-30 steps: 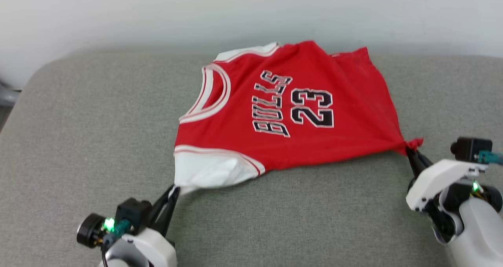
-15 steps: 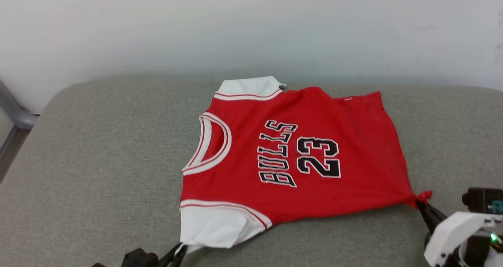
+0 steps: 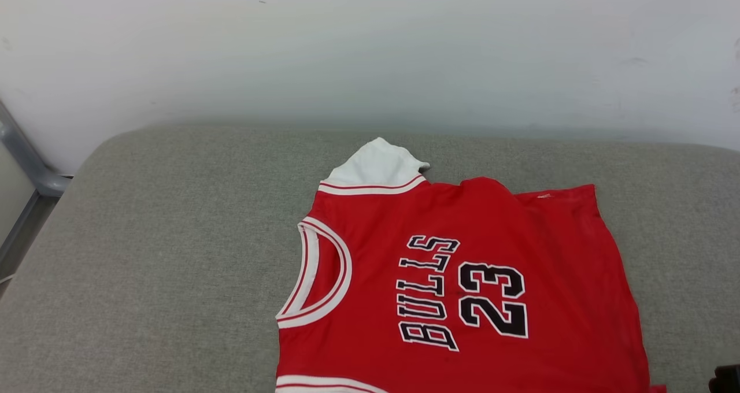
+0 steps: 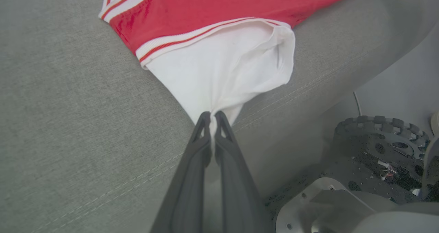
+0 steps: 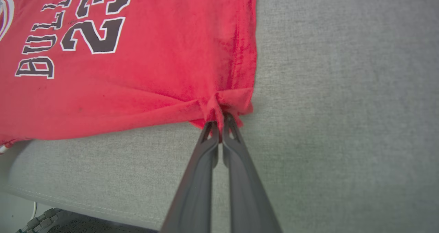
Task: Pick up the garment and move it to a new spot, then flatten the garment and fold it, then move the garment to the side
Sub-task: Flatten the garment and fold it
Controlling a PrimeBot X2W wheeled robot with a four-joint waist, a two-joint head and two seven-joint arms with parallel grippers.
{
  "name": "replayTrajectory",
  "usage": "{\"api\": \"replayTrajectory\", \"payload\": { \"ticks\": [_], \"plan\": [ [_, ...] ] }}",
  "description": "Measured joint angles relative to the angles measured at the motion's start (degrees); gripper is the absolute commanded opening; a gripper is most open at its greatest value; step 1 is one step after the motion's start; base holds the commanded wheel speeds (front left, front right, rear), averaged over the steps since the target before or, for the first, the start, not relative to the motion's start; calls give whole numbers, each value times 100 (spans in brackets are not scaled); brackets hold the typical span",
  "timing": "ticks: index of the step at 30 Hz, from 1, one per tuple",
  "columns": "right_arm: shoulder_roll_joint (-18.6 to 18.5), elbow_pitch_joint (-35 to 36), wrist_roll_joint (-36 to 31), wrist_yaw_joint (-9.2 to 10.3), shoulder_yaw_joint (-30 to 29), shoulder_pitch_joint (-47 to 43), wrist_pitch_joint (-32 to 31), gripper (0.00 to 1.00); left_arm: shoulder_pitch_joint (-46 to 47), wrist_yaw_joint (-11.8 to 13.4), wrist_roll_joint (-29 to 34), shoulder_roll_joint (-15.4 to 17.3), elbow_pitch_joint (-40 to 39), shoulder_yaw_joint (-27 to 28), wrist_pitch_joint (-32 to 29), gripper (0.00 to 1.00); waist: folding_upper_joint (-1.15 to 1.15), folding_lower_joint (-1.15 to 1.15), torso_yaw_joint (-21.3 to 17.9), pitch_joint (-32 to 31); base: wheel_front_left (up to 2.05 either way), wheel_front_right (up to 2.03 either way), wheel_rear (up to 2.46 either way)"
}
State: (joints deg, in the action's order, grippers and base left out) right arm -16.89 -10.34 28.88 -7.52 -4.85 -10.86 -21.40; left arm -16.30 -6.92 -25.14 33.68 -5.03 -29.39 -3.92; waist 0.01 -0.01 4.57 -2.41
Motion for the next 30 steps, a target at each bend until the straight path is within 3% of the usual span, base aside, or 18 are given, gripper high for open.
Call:
{"api": "replayTrajectory", "payload": {
  "ticks": [5,13,22,30],
  "plan": [
    [11,655,-8,0,-213,-451,-394,0,-98,-16,-192,236,-272,23,-32,0,0,0,5,36,0,0,0],
    [149,1308,33,0,-558,-261,-695,0,621,143,-110,130,-456,438,490,0,0,0,-90,199,0,0,0],
    [163,1372,-77,1,-477,474,-901,0,1690,86,-1,155,-263,519,350,0,0,1,-180,660,0,0,0],
    [109,938,-168,1,-220,1261,-965,0,2681,-14,64,182,377,234,266,0,0,2,-274,1219,0,0,0]
  ]
}}
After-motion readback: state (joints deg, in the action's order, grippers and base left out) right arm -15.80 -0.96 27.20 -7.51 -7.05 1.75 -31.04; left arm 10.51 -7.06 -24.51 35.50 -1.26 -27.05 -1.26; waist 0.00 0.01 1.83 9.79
